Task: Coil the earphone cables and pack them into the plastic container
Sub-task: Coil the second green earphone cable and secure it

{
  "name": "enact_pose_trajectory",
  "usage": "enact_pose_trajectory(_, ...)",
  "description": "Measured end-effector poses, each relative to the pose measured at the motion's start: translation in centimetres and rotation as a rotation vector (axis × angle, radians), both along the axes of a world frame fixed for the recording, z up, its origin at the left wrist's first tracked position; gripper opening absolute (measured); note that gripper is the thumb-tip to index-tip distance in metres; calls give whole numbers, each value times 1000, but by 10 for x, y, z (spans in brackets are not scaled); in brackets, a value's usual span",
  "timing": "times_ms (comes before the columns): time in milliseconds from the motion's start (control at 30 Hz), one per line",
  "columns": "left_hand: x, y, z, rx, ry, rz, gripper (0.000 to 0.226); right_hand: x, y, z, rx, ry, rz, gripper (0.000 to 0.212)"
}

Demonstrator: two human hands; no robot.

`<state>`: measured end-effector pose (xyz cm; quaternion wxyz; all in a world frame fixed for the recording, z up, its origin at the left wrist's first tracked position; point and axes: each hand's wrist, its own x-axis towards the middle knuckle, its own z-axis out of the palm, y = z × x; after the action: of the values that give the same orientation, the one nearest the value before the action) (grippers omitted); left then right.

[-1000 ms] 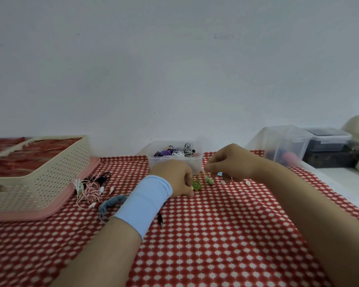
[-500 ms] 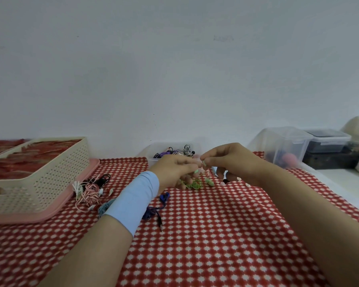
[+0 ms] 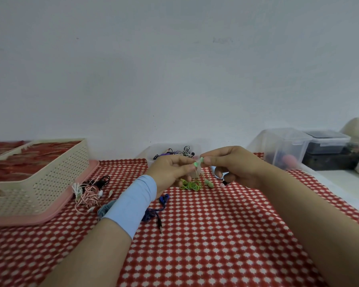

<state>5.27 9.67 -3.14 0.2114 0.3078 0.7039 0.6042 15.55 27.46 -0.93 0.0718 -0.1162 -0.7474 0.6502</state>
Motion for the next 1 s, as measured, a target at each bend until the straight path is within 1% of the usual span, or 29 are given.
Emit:
enact_pose_trajectory(233, 3, 0, 2, 53, 39, -15, 12, 0, -1, -1, -21, -21, 32, 30)
enact_pose_trajectory(500, 1, 1, 1, 38, 84, -24, 17, 3, -3, 0, -49, -74, 58, 18)
enact_pose_trajectory(700, 2, 1, 2, 45, 106, -18, 14, 5, -3, 1, -89, -114, 71, 10)
enact_pose_trajectory(867, 7, 4, 3, 107, 57, -37, 17, 4, -2, -2, -132, -111, 81, 17)
enact_pose_trajectory(933, 8, 5, 3, 98, 67, -51, 19, 4, 1, -2, -127, -134, 102, 21)
enact_pose_trajectory(1000, 8, 5, 3, 73, 98, -61, 18, 4, 3, -2, -121, -163, 140, 18)
